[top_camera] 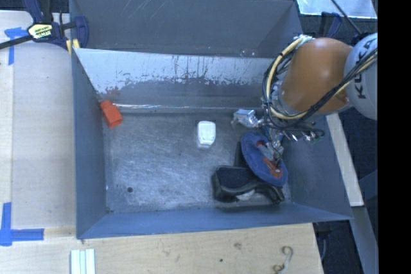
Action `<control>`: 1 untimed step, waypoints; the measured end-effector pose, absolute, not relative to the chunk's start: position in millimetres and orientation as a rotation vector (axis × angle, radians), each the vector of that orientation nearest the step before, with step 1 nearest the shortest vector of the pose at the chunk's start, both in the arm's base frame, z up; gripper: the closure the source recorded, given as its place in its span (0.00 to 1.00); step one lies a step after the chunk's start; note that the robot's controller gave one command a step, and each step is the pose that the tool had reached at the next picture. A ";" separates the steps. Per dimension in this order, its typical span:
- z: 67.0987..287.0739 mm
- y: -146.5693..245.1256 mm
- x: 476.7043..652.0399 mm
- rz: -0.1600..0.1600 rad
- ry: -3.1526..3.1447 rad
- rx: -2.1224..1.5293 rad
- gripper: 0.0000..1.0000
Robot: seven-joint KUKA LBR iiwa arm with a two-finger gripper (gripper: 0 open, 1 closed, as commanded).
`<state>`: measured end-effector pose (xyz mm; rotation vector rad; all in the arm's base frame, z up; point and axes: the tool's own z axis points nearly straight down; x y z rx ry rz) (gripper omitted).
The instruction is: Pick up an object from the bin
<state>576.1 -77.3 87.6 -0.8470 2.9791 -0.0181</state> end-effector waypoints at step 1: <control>74.8 -87.2 567.6 -0.015 2.740 -1.494 0.00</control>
Offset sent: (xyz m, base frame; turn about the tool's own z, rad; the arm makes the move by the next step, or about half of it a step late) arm -0.0145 -0.0104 -0.0176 -0.4441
